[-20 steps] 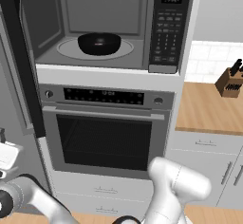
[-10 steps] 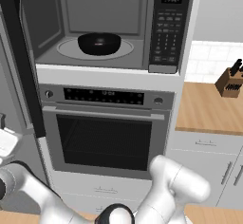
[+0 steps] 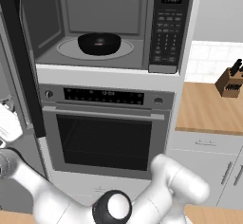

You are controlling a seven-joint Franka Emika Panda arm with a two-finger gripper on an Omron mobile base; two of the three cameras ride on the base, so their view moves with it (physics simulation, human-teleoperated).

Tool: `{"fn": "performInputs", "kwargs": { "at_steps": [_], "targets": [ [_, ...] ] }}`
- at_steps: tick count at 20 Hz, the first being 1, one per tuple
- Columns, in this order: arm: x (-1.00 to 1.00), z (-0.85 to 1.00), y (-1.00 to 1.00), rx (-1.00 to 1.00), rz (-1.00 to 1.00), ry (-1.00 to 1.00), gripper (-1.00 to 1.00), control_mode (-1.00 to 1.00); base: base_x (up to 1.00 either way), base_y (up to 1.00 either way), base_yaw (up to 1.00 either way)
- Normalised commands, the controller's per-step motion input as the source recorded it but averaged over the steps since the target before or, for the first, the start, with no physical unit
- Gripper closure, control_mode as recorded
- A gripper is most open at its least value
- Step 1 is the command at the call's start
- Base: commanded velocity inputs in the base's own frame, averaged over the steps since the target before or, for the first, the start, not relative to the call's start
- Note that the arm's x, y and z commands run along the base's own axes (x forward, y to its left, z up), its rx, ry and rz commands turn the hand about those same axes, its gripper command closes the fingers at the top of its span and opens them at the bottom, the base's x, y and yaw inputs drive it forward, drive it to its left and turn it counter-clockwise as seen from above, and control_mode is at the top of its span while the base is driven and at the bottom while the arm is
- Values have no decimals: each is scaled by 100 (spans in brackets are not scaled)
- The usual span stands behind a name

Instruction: Open the microwave, place the bowl with waffle inside the microwave, then close the microwave door and turn it on.

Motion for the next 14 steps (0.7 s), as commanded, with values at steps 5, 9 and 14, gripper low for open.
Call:
{"fn": "performInputs", "kwargs": {
  "at_steps": [5, 9, 14],
  "targets": [
    [0, 49, -86, 33, 0, 0, 100, -100, 0, 0, 0],
    [0, 50, -100, 43, 0, 0, 100, -100, 0, 0, 0],
    [10, 40, -100, 44, 0, 0, 100, -100, 0, 0, 0]
  ]
}}
